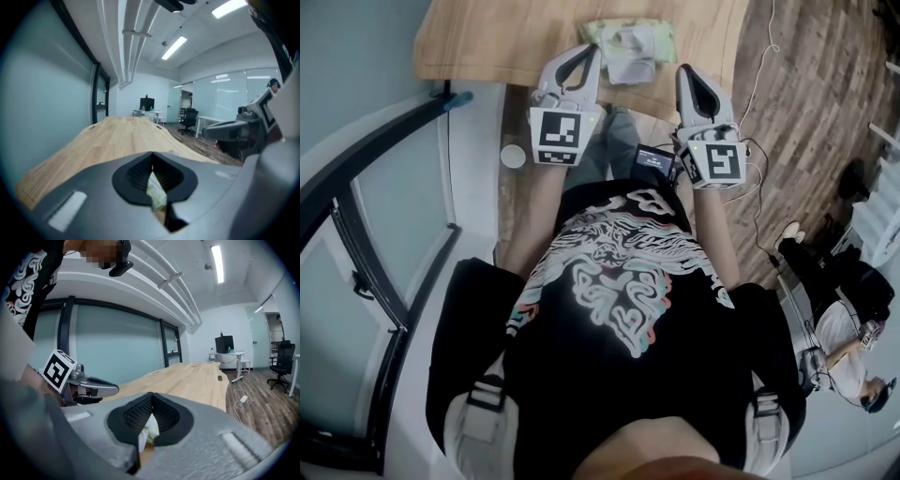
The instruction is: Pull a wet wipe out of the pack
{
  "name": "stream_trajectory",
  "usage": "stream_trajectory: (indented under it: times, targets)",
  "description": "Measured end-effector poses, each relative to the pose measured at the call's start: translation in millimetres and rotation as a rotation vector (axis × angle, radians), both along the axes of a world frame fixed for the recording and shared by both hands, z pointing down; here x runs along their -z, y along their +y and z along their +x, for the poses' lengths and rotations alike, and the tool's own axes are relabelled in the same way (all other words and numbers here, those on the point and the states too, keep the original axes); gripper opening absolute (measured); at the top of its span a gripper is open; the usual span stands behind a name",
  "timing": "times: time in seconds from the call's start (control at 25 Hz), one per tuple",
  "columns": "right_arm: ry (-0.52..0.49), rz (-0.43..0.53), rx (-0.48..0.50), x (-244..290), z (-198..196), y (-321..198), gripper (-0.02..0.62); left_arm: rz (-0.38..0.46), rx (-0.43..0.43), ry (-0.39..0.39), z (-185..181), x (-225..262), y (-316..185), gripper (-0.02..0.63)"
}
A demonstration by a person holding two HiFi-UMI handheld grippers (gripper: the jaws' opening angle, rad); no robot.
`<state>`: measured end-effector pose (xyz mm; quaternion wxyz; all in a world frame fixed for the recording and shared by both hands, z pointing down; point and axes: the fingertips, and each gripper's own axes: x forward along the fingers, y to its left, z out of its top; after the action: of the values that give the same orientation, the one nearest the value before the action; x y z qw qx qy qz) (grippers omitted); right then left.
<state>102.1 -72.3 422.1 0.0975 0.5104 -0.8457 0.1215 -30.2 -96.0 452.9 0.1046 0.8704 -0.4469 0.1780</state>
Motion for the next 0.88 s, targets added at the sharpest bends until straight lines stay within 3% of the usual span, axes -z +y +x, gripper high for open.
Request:
stream_trajectory:
  times: [0.4,0.64,0.88]
  targets:
    - [0.020,-0.044,0.044,-25.8,-4.9,-13.6,-0.002,-0.064,-0.038,-0.036,15.9,-30.1,-8.0,-0.009]
    - [0.042,-0.109,0.044,-40.5,-5.0,-22.0,-0.002,-0.104,-0.057,-0.043,24.7,-44.4,-14.7,0.020]
    - [0.027,-0.107,0.090,-49.7,-13.7,-31.0,-0.002,-0.142,-0.094,-0.075,36.7,-56.8,-17.7,0.051]
